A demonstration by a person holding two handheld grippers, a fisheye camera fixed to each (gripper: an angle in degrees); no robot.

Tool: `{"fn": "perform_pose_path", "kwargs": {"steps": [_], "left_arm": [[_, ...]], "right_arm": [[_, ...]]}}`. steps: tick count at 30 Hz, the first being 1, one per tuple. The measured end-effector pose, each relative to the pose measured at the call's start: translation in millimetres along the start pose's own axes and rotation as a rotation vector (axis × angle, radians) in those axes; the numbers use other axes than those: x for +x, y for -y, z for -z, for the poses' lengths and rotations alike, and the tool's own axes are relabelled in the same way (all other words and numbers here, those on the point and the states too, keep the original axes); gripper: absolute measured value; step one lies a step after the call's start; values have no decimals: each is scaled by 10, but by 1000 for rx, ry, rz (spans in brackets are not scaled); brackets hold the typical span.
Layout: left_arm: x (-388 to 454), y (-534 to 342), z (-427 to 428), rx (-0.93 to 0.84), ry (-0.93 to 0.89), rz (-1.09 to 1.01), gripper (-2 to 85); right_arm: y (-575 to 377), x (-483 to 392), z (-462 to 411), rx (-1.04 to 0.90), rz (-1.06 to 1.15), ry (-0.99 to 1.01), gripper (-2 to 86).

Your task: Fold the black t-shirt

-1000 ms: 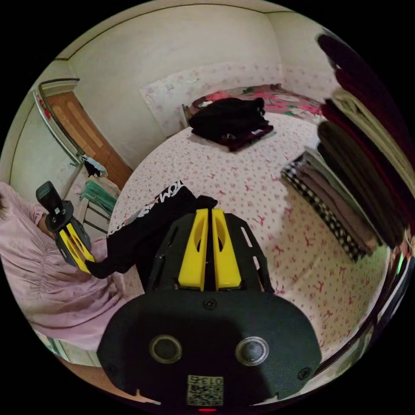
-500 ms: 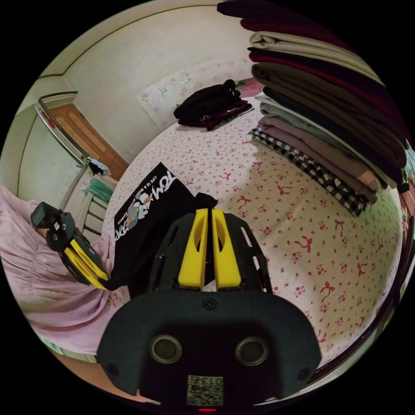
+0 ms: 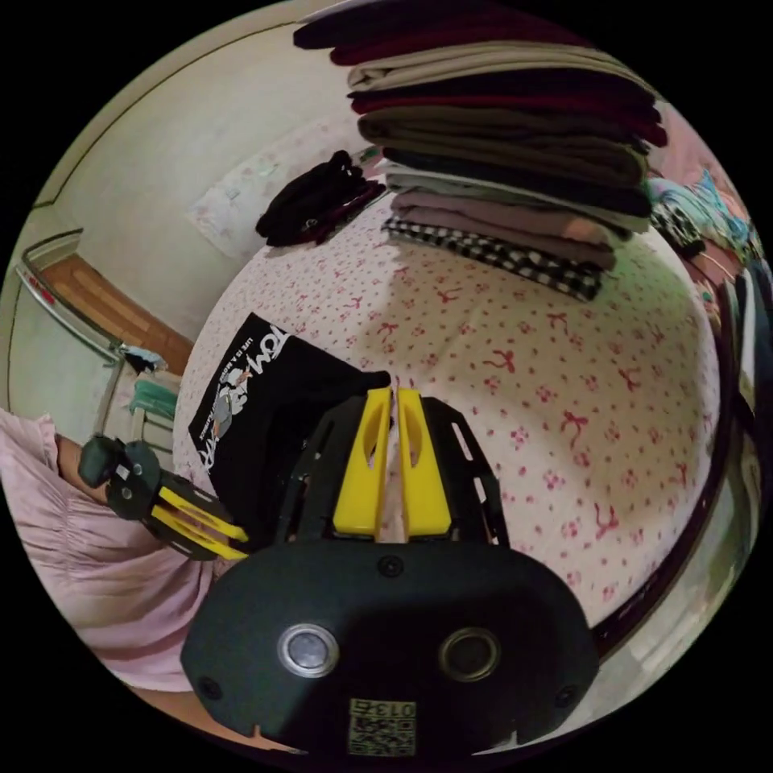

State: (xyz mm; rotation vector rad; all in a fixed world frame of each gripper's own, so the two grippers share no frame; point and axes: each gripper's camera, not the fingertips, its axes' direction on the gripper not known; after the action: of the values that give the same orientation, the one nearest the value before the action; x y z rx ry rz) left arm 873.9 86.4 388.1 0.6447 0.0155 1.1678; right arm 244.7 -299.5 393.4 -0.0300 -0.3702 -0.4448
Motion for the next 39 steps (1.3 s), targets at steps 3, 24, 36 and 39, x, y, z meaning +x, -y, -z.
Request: {"fn": "perform_pose_path", "kwargs": {"steps": [3, 24, 36, 39], "left_arm": [[11, 49, -43, 63, -97, 7, 70], [-852, -1061, 451, 77, 271, 306, 64], [-1013, -1209, 737, 152, 372, 298, 43], [-1169, -1084, 729, 140, 363, 296, 48]], "right_arm": [[-324, -65, 306, -7, -49, 6, 32], [-1898, -850, 455, -117, -219, -6, 12], [-1837, -687, 870, 60, -256, -123, 5], [-1333, -761, 609, 67, -166, -181, 5]]}}
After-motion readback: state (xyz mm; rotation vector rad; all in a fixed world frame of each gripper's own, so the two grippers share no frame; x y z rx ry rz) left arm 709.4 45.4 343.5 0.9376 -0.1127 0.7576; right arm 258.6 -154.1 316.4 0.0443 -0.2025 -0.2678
